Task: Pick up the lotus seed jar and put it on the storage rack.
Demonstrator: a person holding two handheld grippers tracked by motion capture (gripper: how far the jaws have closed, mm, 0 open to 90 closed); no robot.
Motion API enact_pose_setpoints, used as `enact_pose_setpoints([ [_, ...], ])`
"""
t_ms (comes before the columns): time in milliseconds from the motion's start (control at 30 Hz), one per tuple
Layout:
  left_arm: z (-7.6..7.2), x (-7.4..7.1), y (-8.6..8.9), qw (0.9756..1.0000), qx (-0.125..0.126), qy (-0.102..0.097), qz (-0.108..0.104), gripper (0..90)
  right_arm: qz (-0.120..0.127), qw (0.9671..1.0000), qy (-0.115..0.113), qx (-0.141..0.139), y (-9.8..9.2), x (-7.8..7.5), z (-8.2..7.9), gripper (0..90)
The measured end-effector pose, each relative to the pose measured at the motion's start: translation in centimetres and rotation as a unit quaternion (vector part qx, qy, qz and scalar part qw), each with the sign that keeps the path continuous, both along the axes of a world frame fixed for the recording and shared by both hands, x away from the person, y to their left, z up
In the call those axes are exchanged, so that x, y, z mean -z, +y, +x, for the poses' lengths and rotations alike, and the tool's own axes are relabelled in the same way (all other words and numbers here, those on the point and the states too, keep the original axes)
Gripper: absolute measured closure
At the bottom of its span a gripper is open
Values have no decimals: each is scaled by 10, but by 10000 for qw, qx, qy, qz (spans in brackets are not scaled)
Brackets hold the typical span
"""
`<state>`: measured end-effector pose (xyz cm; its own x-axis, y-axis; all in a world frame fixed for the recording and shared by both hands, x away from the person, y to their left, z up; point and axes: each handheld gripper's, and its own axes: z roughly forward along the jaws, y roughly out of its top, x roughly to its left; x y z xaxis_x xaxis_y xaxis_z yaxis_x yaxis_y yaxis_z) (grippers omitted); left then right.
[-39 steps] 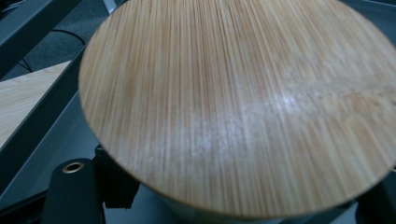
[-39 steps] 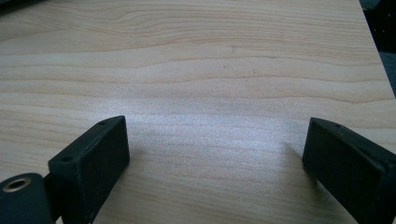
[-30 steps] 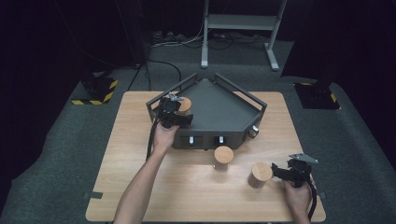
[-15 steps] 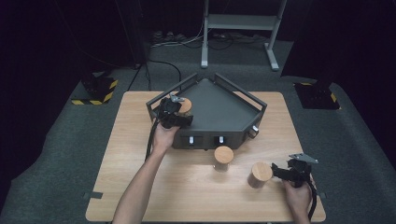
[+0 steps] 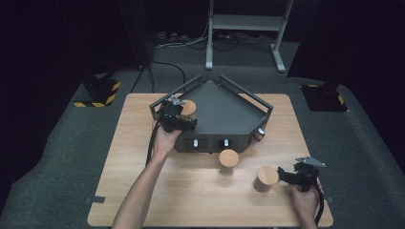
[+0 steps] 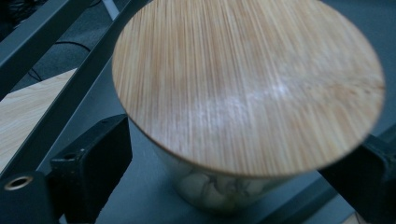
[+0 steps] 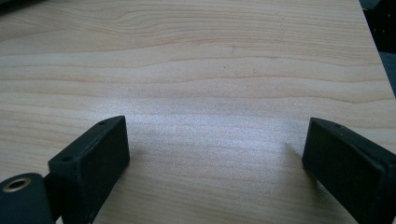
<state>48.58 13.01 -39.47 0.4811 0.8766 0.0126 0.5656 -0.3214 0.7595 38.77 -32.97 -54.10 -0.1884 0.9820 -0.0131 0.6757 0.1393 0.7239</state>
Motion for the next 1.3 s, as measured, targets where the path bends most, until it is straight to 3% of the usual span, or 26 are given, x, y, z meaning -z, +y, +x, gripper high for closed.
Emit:
enact_pose_setpoints([
  [433,-16,-3,4,10000,54,-55,31,58,1,10000,1,1,0,0,0,71],
  [667,-26,-2,9,9999,87,-37,-131,57,2,10000,2,2,0,0,0,70],
  [1300,-51,-2,25,9996,88,-166,-187,61,-1,10000,1,0,0,0,0,70],
])
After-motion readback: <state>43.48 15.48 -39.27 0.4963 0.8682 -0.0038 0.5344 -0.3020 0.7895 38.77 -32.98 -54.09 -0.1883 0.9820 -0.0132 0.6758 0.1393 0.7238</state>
